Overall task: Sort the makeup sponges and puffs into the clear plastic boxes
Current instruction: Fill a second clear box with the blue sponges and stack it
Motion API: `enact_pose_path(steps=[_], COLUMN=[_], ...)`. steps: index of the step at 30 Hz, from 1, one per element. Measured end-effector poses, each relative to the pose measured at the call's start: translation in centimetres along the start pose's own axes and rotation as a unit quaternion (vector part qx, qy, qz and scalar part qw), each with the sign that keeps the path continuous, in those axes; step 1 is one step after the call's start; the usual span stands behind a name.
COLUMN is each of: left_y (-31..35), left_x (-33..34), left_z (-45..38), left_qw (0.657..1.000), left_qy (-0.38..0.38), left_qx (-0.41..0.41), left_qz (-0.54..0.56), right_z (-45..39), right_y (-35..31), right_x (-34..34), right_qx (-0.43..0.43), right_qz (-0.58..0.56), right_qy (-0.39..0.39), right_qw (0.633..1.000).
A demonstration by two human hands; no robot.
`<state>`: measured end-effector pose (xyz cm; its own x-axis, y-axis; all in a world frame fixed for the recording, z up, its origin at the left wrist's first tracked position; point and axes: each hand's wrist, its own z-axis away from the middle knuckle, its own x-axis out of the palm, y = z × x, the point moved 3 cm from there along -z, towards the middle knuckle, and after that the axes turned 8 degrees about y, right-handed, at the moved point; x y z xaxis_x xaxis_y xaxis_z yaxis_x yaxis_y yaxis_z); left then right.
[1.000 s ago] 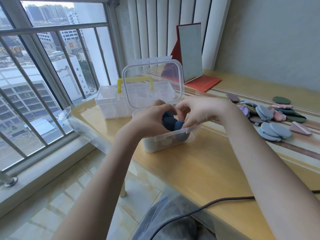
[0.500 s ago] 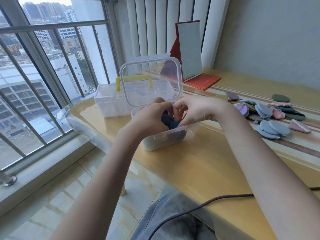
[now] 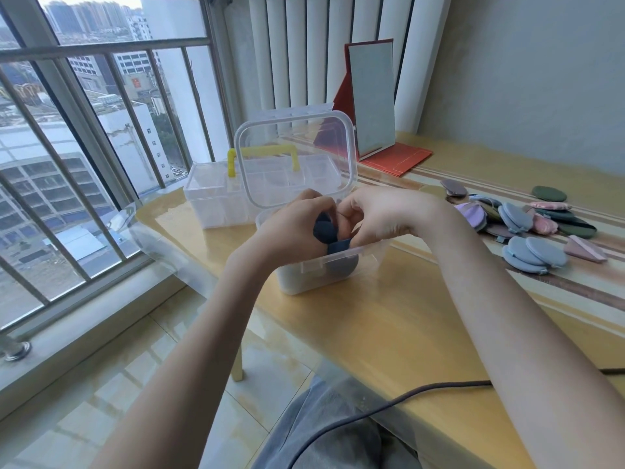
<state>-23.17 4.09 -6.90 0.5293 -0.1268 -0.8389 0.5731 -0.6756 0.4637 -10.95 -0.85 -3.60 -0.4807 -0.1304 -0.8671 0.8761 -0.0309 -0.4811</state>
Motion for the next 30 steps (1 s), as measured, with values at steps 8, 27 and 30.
enact_pose_path(steps=[8,27,30], left_y=[0.0,0.2,0.1], left_x=[0.2,-0.6,-1.1], left_z=[0.0,0.3,0.4], left_qw=[0.999,0.993,0.979], left_qy=[-0.039,-0.01,0.095], left_qx=[-0.012,-0.055,-0.086], left_qz=[-0.008,0.102,0.157], right_z=[0.7,0.3,0.0], right_y=[0.5,0.1,0.5], right_x=[-1.4,-0.4,-0.7], right_qx=[0.069,0.072,0.108], right_qz=[-0.117,-0.032,-0.092], right_qy=[0.037,0.062,0.113], right_qw=[0.99,0.995,0.983])
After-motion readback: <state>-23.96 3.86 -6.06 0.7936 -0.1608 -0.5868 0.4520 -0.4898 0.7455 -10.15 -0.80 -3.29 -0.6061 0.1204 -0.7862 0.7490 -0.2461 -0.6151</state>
